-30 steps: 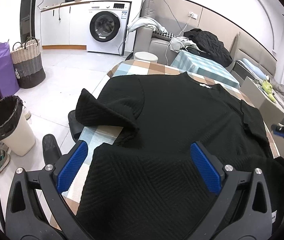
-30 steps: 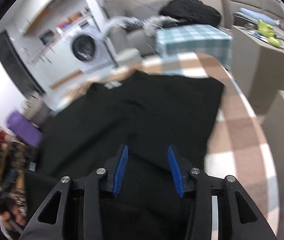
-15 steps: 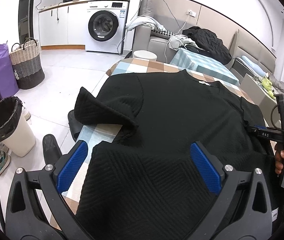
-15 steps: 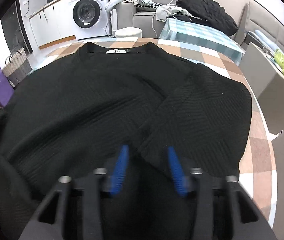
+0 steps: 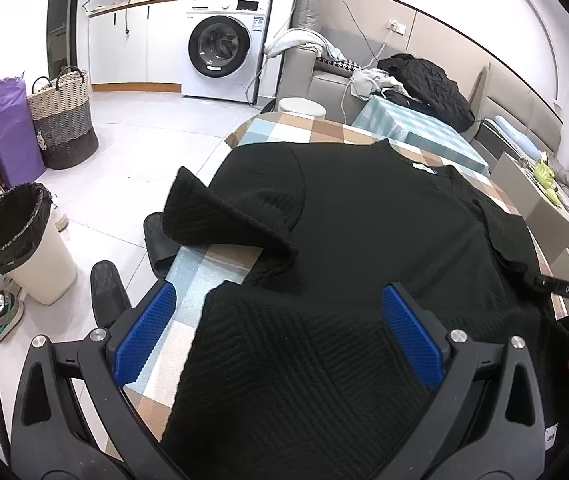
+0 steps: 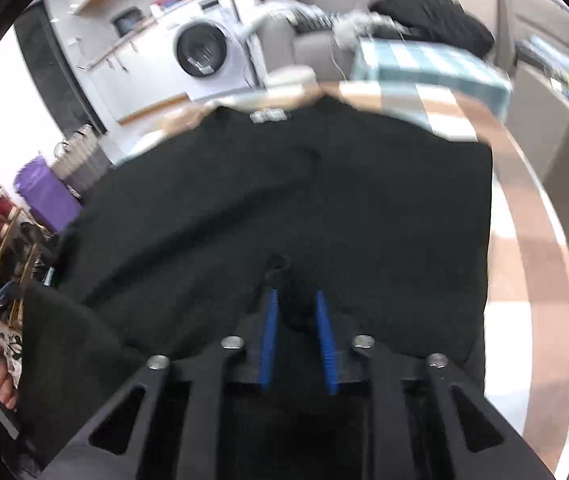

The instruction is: Fold small clothes

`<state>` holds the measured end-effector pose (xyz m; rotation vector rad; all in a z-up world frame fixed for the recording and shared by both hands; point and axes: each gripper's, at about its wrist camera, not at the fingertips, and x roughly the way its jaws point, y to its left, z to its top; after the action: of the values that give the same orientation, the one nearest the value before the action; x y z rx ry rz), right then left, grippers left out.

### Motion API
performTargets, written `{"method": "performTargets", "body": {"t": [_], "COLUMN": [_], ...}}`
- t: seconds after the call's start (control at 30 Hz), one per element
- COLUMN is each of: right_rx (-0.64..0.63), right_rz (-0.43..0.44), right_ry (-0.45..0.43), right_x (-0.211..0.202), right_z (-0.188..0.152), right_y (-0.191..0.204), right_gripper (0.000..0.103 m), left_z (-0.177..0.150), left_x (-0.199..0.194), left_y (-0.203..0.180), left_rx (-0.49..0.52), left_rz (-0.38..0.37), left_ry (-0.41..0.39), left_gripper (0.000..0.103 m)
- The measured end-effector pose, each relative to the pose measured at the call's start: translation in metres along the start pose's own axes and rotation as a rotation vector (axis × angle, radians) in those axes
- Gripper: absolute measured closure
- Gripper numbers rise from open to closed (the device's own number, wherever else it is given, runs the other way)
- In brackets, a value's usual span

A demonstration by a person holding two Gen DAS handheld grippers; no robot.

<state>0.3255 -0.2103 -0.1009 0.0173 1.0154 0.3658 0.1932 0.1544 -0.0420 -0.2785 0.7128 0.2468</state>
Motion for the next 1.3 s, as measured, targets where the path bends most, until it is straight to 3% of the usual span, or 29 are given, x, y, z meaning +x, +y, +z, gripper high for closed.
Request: {"method": "performTargets", "body": {"t": [0.13,0.4,0.5,0.57,0.67,0.73,0.8,0.83,0.93,1.07,1.17,1.27,1.3], "right_rx": [0.029,0.094,0.121,0.14,0.167,0.173,0.186,0.192,0.208,0.237,0.24,0.24,0.24], "right_rz": [0.027,0.055,0.081,0.086,0.095,0.089,0.086,0.087,0.085,0.086,0.082,0.078,0.076], "right_ry": [-0.052,-0.088,-0.093,-0.101,-0.095,-0.097,-0.103,-0.104,-0.114,-0.109,-0.1,-0.109,-0.11], "right_x": [-0.012,-0.043,-0.049,-0.054,-0.055,-0.055,-0.059,-0.06,-0.062,-0.06,-0.06,-0.065,-0.066], "right_z": [-0.005,-0.037,-0.047,-0.053,-0.06,-0.062,-0.066,-0.067,-0.07,-0.076,-0.078,-0.079,-0.079], "right_y": [-0.003,-0.004,-0.004,-0.004,-0.006,-0.008,-0.01,-0.011,-0.015,-0.02,-0.021,-0.021,-0.022], "right_gripper": [0.06,0.056,0.056,0.056,0.056,0.056,0.056,0.056,0.056,0.056,0.056,0.056,0.056], "left_z": [0.004,0.029,0.047,0.057,0.064,0.063,0.059,0.058,0.063,0.087,0.098,0.085,0.078], "left_x": [-0.003,0.017,0.04,0.059,0.092,0.107,0.104,0.098,0.075,0.054,0.046,0.058,0.062], "left_y": [0.016,0.054,0.063,0.07,0.08,0.089,0.095,0.096,0.089,0.042,-0.023,-0.09,-0.099], "left_rx": [-0.056,-0.222,-0.29,-0.336,-0.397,-0.45,-0.486,-0.482,-0.43,-0.251,-0.057,0.181,0.206], "left_rz": [0.003,0.037,0.054,0.058,0.116,0.094,0.086,0.104,0.137,0.114,-0.046,-0.234,-0.274], "left_ry": [-0.008,0.032,0.048,0.073,0.139,0.169,0.121,0.076,-0.049,-0.19,-0.253,-0.15,-0.112], "left_gripper": [0.001,0.001,0.004,0.011,0.045,0.084,0.099,0.099,0.1,0.1,0.1,0.1,0.098]}}
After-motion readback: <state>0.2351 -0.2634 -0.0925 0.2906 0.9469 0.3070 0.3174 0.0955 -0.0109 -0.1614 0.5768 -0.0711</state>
